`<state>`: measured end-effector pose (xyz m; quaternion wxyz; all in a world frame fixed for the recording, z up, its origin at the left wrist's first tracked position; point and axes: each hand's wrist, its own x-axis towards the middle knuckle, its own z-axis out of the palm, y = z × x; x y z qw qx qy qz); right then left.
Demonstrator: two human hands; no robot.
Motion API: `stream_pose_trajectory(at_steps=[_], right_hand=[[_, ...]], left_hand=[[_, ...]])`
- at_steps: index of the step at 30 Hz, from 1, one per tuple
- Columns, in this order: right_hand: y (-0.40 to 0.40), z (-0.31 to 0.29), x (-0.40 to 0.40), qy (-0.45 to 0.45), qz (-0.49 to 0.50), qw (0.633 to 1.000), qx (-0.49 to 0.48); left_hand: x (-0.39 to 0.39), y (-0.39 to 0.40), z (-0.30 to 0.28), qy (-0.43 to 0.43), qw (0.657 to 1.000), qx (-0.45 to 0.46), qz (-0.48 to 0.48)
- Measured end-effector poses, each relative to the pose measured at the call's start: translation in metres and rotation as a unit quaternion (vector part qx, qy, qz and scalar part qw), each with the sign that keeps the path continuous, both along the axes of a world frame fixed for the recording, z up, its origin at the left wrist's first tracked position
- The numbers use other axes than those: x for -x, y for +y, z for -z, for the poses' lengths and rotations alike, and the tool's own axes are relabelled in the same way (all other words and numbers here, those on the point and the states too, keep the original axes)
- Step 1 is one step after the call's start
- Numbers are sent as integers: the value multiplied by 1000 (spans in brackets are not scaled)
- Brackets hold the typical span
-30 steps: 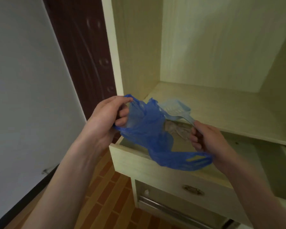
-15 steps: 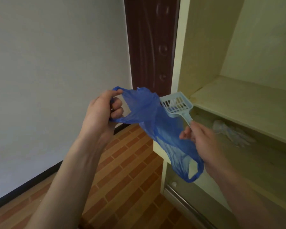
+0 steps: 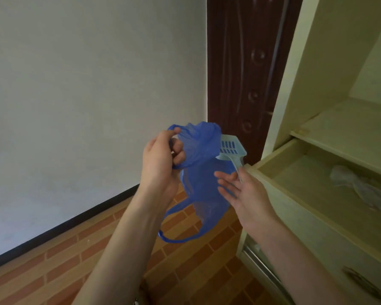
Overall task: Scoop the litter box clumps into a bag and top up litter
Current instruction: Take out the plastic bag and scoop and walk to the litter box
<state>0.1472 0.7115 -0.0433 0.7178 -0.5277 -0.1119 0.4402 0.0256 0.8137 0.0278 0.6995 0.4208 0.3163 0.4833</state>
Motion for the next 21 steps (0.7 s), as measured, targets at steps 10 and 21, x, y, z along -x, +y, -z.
stream_pose_trajectory(at_steps=[10, 21], right_hand=[[54, 31, 9, 3, -19, 995, 99], [107, 67, 8, -53, -68, 980, 181]], left_hand=[[12, 42, 33, 61, 997, 22, -31], [15, 111, 94, 352, 927, -84, -99]])
